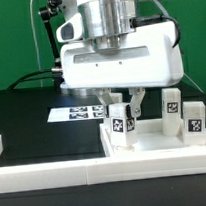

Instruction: Assemble square table

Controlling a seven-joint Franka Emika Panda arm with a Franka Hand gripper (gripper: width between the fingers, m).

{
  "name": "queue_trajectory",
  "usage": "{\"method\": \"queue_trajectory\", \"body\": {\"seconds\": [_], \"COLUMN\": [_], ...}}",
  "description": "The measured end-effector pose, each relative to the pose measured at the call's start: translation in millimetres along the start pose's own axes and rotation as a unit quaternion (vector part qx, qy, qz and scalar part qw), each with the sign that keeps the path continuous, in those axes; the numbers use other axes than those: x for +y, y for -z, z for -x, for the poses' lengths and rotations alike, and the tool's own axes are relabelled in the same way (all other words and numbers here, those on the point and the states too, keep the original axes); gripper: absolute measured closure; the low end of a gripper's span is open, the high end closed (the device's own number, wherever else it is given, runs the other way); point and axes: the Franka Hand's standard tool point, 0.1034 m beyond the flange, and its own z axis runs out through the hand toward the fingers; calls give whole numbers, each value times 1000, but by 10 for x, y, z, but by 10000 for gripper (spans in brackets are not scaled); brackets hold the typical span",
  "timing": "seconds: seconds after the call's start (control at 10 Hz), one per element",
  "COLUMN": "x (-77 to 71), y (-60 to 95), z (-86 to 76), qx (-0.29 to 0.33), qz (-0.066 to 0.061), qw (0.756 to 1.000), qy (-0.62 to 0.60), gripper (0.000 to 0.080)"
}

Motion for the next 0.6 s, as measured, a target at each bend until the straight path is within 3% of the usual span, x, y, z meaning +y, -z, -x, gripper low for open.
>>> {"method": "queue_trajectory", "body": {"seconds": [0.3, 0.6], "x": [-15, -31], "y": [-7, -7], "z": [24, 42], "qx": [2, -1], "qz": [-2, -5], "qw": [988, 972], "qy": [-157, -237], "gripper": [507, 507]}}
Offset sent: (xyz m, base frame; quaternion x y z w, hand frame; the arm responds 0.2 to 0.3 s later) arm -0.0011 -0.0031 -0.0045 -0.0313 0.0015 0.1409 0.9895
